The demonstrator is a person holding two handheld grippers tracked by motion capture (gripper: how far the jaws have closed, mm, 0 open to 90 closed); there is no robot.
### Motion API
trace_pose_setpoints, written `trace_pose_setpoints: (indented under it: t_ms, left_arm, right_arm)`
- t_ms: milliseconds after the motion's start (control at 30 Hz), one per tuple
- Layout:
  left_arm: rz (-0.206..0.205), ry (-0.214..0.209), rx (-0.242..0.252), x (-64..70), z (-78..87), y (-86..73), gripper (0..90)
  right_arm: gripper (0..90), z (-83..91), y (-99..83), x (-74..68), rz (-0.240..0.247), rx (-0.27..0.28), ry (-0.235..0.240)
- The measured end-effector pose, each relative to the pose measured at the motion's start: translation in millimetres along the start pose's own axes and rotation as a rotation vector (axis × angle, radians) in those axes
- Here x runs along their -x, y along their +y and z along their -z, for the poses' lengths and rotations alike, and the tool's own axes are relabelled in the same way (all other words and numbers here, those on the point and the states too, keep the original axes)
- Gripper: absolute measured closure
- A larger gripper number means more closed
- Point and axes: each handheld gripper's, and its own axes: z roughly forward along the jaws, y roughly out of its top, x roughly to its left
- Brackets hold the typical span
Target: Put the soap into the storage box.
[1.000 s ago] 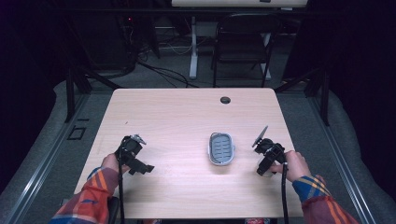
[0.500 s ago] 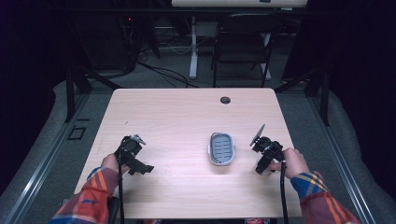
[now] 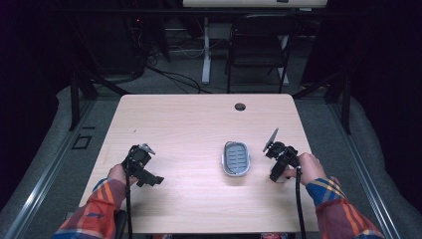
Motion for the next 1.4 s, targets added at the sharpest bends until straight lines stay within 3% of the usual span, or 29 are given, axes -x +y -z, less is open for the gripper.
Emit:
trace_pose_setpoints:
  t_ms: [133, 167, 533, 767, 800, 1400]
  left_arm:
    - [0.001, -0.001, 0.001, 0.1, 0.0, 0.0, 0.0]
    - [0.001, -0.001, -0.001, 0.2, 0.1, 0.0, 0.0]
    - [0.0, -0.002, 0.001, -0.1, 0.0, -0.1, 0.0]
    - [-0.001, -0.003, 0.0, 0.1, -0.1, 0.0, 0.0]
    - [0.0, -0.004, 0.0, 0.1, 0.0, 0.0, 0.0]
    - [-0.003, -0.004, -0.003, 0.3, -0.3, 0.2, 0.0]
  right_arm:
    - [22.6, -0.8, 5.0, -1.3, -0.008, 0.022, -0.003]
    - [22.6, 0.7, 8.6, -1.2, 0.009, 0.003, -0.005]
    - [22.6, 4.4, 18.4, -2.1, 0.019, 0.004, -0.007]
    - [22.7, 12.6, 21.9, -1.5, 0.013, 0.02, -0.018]
    - [22.7, 14.8, 22.9, -0.4, 0.029, 0.003, -0.024]
    - [22.7, 30.0, 38.1, -0.4, 0.047, 0.0, -0.041]
